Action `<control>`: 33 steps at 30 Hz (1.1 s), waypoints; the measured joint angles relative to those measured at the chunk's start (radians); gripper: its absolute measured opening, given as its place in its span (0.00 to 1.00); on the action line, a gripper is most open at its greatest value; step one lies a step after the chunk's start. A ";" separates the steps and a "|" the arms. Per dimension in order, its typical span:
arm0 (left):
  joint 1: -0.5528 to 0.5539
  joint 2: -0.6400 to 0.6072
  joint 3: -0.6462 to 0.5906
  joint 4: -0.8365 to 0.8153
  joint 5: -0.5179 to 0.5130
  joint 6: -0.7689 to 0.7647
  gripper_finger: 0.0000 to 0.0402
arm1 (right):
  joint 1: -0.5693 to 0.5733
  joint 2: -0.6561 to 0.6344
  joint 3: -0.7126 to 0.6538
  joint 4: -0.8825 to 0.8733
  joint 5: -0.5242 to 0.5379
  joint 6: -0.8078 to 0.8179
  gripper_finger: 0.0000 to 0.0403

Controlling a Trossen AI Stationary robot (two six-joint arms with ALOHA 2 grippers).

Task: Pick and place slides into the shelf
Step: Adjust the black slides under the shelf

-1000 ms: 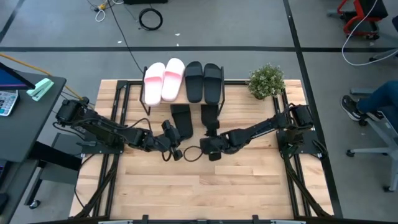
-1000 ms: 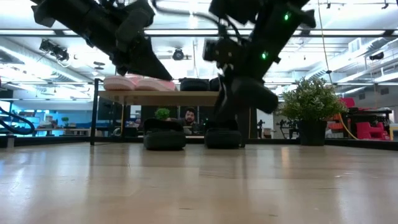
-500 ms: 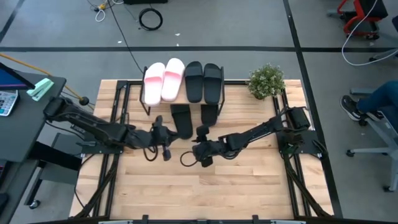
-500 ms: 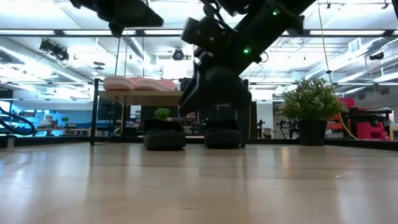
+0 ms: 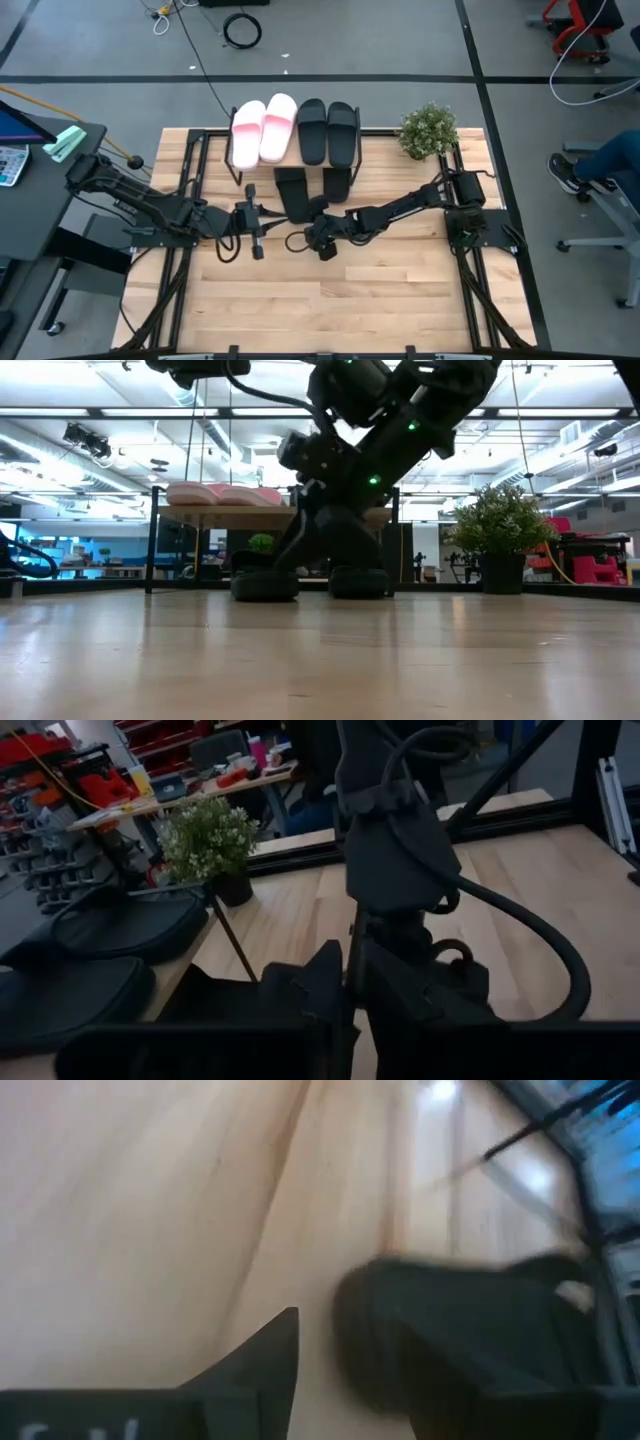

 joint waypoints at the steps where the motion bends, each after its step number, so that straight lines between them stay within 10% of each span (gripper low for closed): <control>1: 0.001 0.000 0.000 -0.001 0.000 0.000 0.13 | -0.004 0.014 0.003 0.032 0.000 -0.009 0.40; 17: 0.012 0.000 0.000 -0.071 0.000 -0.013 0.15 | -0.077 0.162 0.166 -0.077 0.005 -0.037 0.45; 33: 0.012 0.001 0.000 -0.146 0.000 -0.142 0.12 | -0.074 0.143 0.165 -0.077 0.147 0.015 0.16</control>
